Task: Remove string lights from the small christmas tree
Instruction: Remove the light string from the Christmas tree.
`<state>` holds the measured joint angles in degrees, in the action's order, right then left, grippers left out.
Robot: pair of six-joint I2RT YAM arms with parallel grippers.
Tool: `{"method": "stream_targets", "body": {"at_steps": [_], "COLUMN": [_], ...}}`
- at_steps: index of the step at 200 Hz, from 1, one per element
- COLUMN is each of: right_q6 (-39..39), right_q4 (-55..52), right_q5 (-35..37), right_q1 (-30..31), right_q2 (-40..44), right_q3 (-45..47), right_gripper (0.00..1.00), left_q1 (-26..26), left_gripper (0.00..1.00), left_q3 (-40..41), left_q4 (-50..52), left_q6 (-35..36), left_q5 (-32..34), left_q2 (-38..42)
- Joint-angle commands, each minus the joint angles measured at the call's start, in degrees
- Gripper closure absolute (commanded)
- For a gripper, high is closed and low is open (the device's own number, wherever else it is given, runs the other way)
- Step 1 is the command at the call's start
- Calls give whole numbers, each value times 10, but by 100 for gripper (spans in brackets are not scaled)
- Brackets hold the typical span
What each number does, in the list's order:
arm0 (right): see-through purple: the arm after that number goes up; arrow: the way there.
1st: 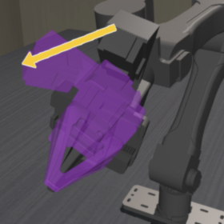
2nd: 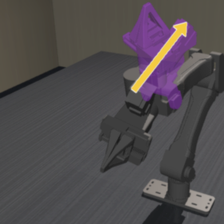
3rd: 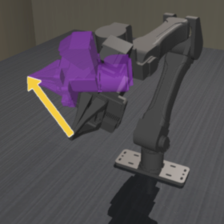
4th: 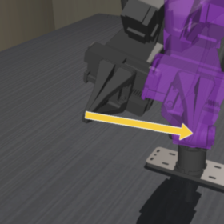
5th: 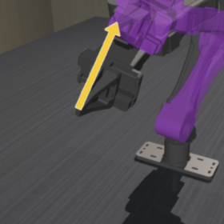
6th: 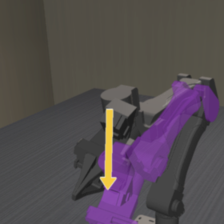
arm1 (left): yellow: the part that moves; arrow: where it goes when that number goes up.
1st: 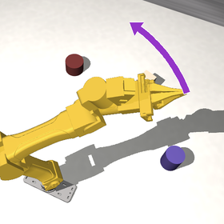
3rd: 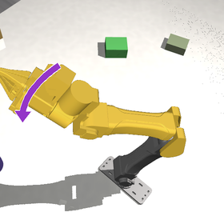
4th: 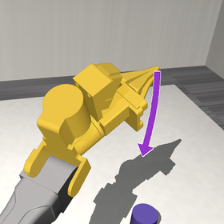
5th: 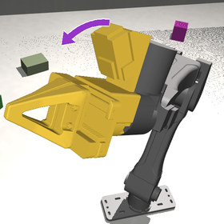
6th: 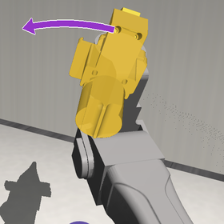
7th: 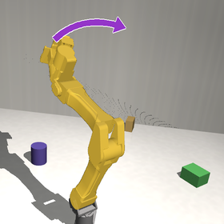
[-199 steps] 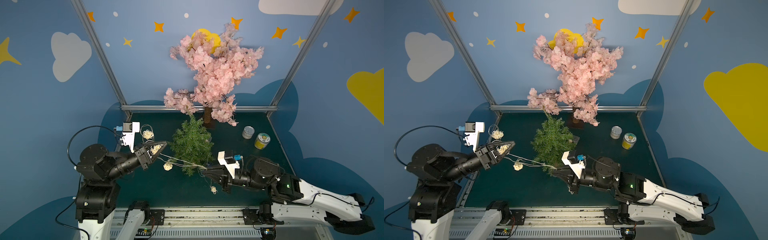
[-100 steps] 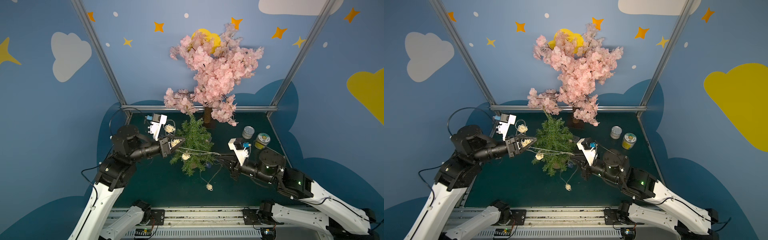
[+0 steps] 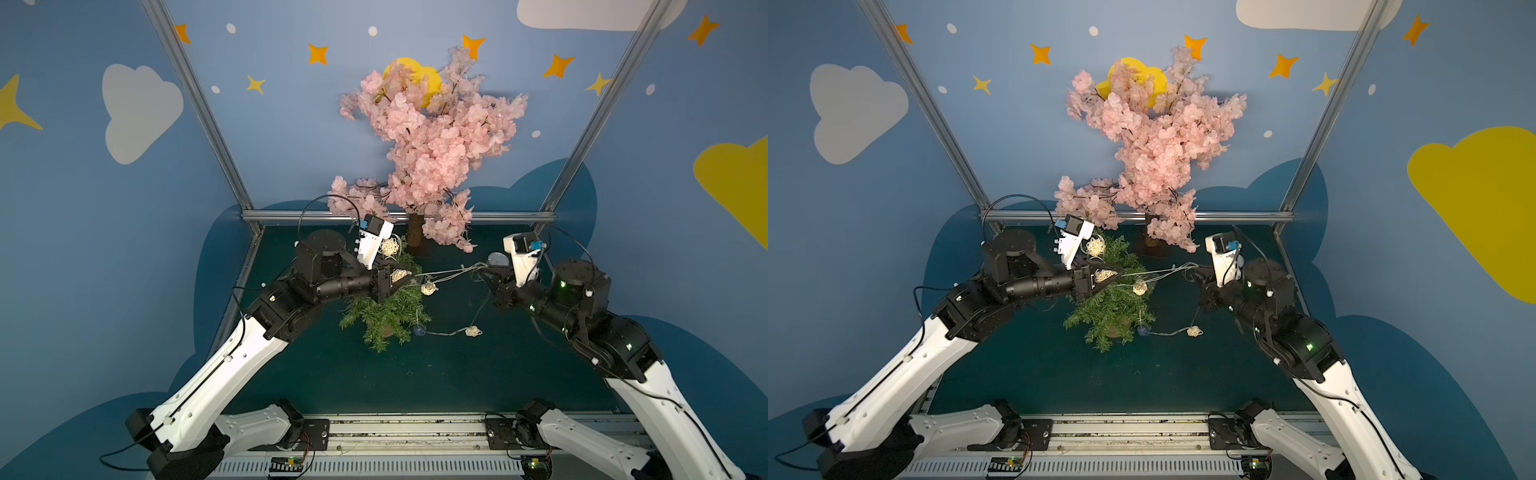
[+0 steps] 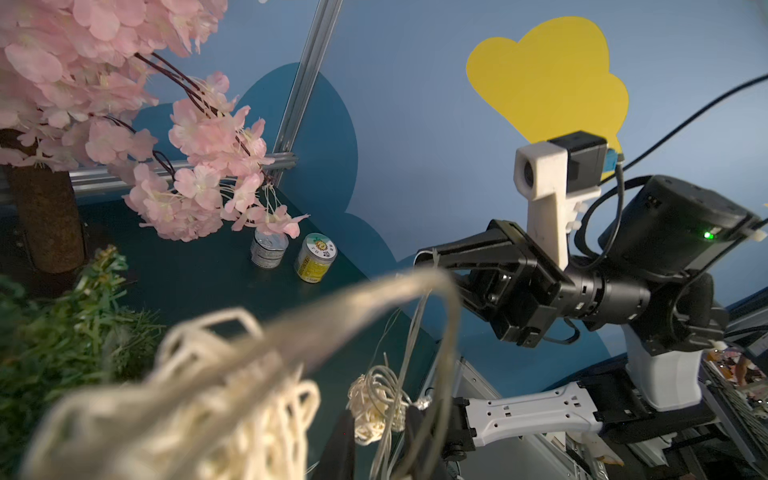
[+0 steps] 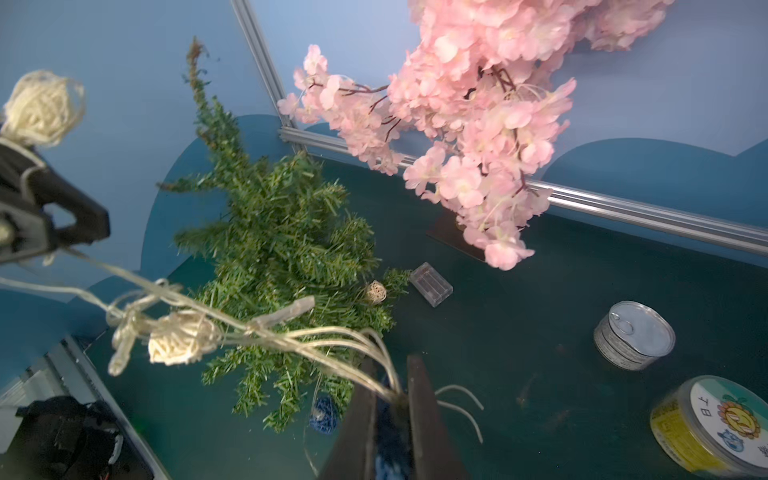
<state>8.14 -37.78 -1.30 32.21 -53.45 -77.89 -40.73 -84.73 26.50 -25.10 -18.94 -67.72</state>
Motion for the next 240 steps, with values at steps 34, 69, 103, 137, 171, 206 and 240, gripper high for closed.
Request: {"method": "stream_targets", "body": {"at_steps": [34, 69, 103, 137, 171, 206, 240], "right_q6": [25, 67, 75, 63, 52, 37, 73], "right_q4": [-9, -11, -20, -28, -21, -17, 6], "right_q5": [-135, -209, -220, -222, -225, -236, -285], "right_q1": [-98, -101, -101, -106, -118, -155, -207], "right_q2": [-82, -125, -154, -184, -215, -272, -342], "right_q3": [-149, -242, -321, -373, -401, -465, -524], "right_gripper": [100, 100, 100, 100, 100, 100, 100], "left_q1": [0, 0, -1, -1, 0, 0, -1], "left_gripper": [78, 77, 75, 71, 69, 66, 64], "left_q3": [-52, -86, -102, -132, -156, -175, -181], "left_q4": [43, 76, 85, 103, 114, 127, 122], "left_q6": [34, 44, 52, 64, 75, 85, 79], "left_q5": [52, 89, 98, 103, 109, 121, 110], "left_q2": [-7, -15, -20, -42, -59, -68, -87]}}
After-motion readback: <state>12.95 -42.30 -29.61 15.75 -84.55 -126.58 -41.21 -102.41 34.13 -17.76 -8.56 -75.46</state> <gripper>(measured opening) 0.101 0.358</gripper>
